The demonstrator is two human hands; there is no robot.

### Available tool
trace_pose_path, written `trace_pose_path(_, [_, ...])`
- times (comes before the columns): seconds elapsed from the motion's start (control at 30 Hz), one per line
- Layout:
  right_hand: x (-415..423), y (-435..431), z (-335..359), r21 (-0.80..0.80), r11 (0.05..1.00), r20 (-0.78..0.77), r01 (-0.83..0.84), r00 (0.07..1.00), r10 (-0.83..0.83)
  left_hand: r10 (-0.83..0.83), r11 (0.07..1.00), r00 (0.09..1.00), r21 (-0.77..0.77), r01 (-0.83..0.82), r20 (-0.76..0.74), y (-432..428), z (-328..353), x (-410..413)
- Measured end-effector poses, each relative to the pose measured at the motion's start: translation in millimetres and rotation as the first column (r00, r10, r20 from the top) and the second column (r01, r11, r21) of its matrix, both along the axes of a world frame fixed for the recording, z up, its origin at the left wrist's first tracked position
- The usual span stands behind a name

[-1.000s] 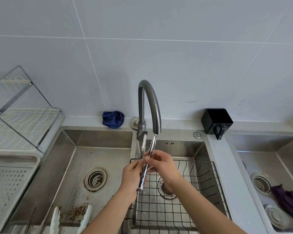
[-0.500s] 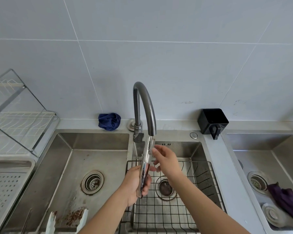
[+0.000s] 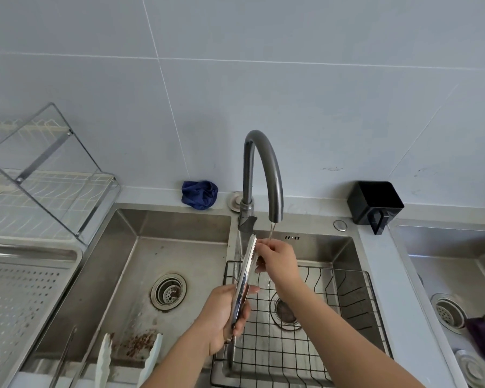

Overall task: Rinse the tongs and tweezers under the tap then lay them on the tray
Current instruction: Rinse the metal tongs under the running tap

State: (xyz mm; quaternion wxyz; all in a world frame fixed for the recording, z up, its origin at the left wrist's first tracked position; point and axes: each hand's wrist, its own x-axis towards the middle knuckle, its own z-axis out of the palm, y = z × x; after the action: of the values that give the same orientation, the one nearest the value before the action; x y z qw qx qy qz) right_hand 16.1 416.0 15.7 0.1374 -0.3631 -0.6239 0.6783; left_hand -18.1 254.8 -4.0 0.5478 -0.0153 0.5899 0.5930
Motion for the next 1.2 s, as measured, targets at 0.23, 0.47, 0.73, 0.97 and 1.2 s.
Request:
trace_pose_path(0.23, [5, -3, -1, 0.063, 0.997, -0.012, 0.035, 0.999, -0.034, -0.030, 0.973, 0.998, 0.230, 0.019, 0.047, -6, 9, 4])
trace_pose_path(0.47, [2, 0, 2, 0.018, 0.999, -0.044, 0.040, 0.998, -0.039, -0.021, 0.968, 0.995, 0.249, 0.044, -0.093, -7, 15, 0])
trace_pose_path(0.73, [6, -4, 1, -0.095, 0.993, -0.111, -0.074, 0.992, 0.063, 0.018, 0.980, 0.995, 0.199, 0.002, -0.098, -11, 8, -3])
trace_pose_path(0.97, [6, -2, -5, -0.099, 0.995, -0.076, -0.014, 0.997, 0.007, -0.004, 0.988, 0.989, 0.155, 0.027, -0.147, -9, 11, -1])
trace_pose_path(1.2, [9, 4, -6, -0.131, 0.989, -0.075, 0.062, 0.995, -0.073, -0.018, 0.995, 0.979, 0.090, 0.037, -0.202, -10, 14, 2])
